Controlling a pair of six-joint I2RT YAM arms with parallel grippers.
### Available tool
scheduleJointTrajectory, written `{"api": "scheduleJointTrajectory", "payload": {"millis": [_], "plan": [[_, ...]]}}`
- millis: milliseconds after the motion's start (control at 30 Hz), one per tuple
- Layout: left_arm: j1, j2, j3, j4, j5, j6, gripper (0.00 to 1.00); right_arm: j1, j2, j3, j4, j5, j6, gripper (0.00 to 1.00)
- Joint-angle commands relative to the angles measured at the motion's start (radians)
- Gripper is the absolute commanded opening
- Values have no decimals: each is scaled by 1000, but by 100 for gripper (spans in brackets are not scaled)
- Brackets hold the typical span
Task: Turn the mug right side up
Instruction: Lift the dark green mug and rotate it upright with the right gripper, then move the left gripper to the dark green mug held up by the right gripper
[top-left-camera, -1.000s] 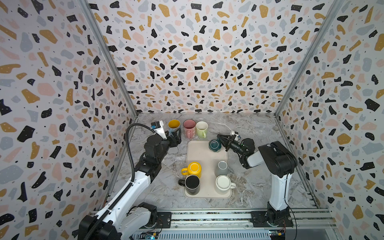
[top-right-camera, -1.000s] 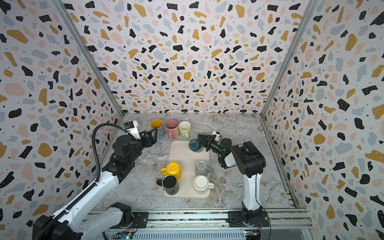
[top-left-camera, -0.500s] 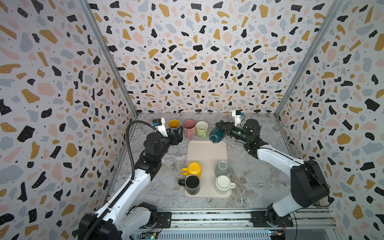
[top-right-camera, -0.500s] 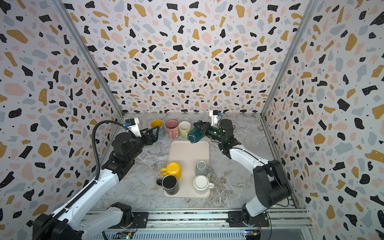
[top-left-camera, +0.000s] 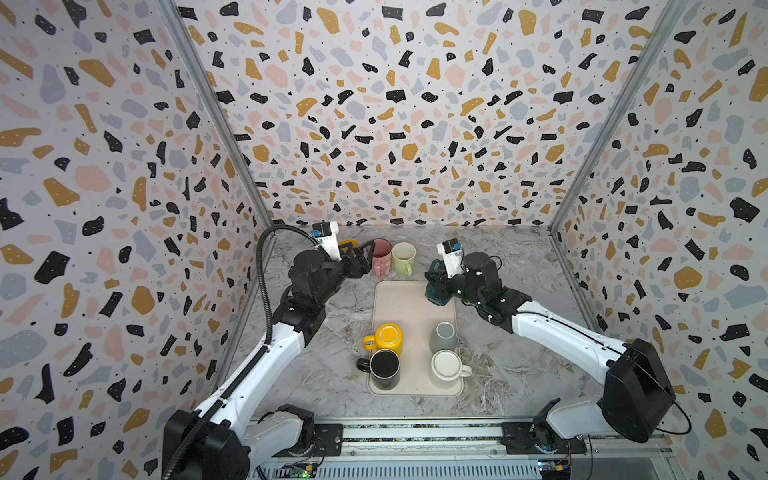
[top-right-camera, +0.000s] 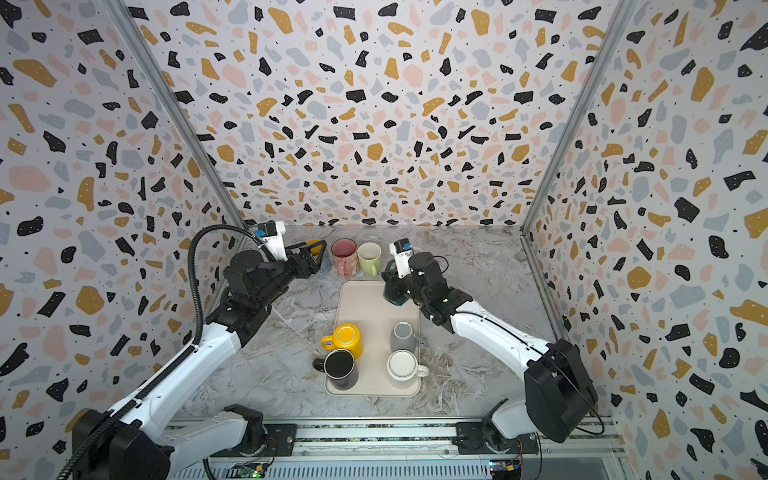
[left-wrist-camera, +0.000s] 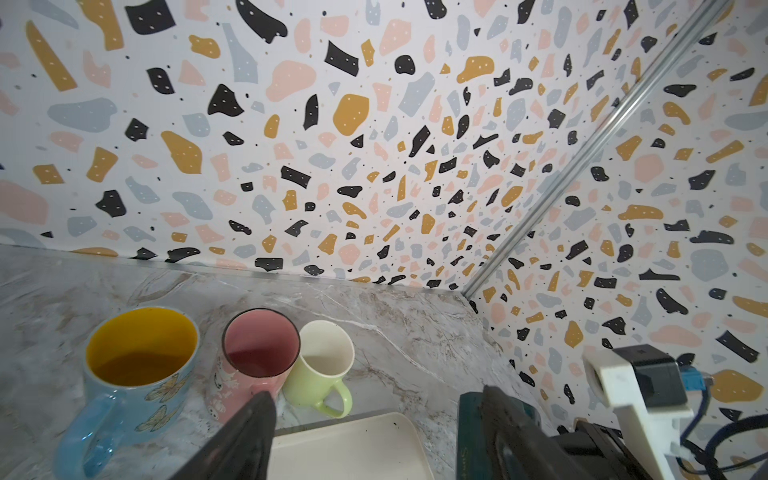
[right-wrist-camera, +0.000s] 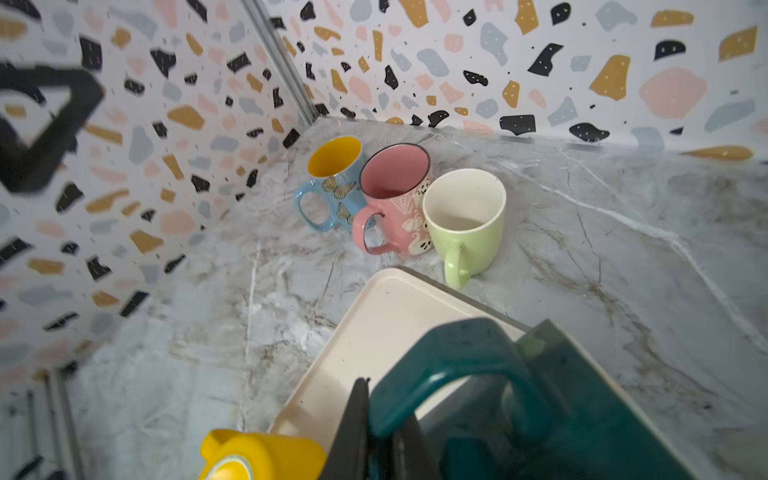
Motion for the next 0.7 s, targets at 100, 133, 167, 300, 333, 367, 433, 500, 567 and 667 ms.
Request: {"api": "scheduleJointTrajectory", "payload": {"millis": [100,133,167,300,333,367,433,500,567,667], "plan": [[6,36,100,-22,117,77,77,129,-120,-21,139,288,-380,0],[7,38,109,-36,121,88,77,150,-121,-29,151,323,-416,0],[6,40,119,-45,126,99,77,172,-122,-38,167,362,-470,0],[6,51,176,-99,188,156,77,251,-99,-68,238,523,-648,0],[6,52,187,-111,198,165,77,265,-92,-74,250,546,-688,0],[6,54,200,-121,210,174,77,280,-82,-79,264,573,-726,0],[6,53,216,-145,239,193,77,305,-66,-91,301,626,-781,0],[6,54,230,-178,274,218,77,323,-51,-101,337,668,-828,0],[3,55,242,-218,300,245,76,340,-37,-115,379,704,-882,0],[-6,55,263,-283,323,280,76,358,-17,-133,445,756,-954,0]]}}
